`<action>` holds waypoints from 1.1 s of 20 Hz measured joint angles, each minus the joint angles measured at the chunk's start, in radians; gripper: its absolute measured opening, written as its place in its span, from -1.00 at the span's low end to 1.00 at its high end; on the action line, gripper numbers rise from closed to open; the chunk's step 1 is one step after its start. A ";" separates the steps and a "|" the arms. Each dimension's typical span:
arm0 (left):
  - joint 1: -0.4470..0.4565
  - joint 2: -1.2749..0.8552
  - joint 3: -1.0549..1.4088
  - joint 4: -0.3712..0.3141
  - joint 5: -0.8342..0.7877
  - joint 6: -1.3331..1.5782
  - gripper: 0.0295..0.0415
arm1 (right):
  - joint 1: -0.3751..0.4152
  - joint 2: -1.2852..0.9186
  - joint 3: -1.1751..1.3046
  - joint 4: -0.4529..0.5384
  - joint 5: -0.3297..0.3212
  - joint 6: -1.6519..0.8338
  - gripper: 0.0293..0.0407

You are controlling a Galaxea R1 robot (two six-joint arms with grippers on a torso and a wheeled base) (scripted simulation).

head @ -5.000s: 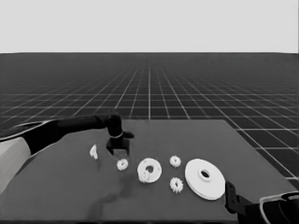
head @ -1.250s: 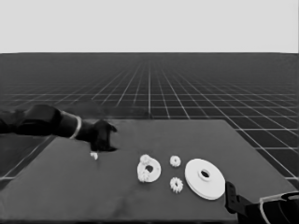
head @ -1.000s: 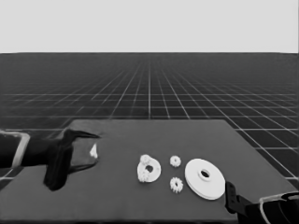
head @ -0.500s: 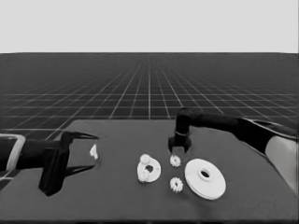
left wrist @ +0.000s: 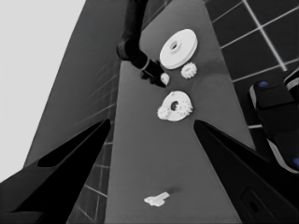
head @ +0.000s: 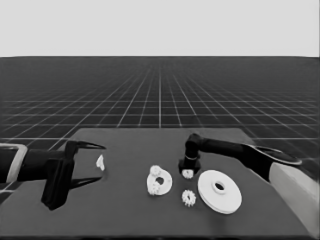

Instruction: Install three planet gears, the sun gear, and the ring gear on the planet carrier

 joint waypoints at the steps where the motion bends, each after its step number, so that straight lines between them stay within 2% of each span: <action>1: 0.000 0.000 0.000 0.000 0.000 0.000 0.49 | -0.001 0.001 -0.001 -0.001 0.001 -0.001 0.61; 2: 0.000 0.000 0.000 0.000 0.000 0.000 0.49 | -0.001 0.001 -0.002 -0.001 0.001 -0.001 0.61; 4: 0.000 0.000 0.000 0.000 0.000 0.000 0.49 | -0.001 0.001 -0.003 -0.002 0.002 -0.001 -0.60; 5: 0.000 0.000 0.000 0.000 0.000 0.000 0.49 | -0.001 0.001 -0.003 -0.002 0.002 -0.001 -0.67; 12: 0.000 0.000 0.000 0.000 0.000 0.000 0.49 | -0.001 0.001 -0.003 -0.002 0.002 -0.001 -0.67; 13: 0.000 0.000 0.000 0.000 0.000 0.000 0.49 | 0.058 -0.032 0.085 0.050 -0.050 0.041 -0.66; 15: 0.000 0.000 0.000 0.000 0.000 0.000 0.49 | 0.142 -0.051 0.136 0.113 -0.090 0.066 -0.66; 17: 0.000 0.000 0.000 0.000 0.000 0.000 0.49 | 0.170 -0.054 0.144 0.136 -0.102 0.069 -0.66; 22: 0.000 0.000 0.000 0.000 0.000 0.000 0.49 | 0.181 -0.054 0.146 0.149 -0.107 0.070 -0.66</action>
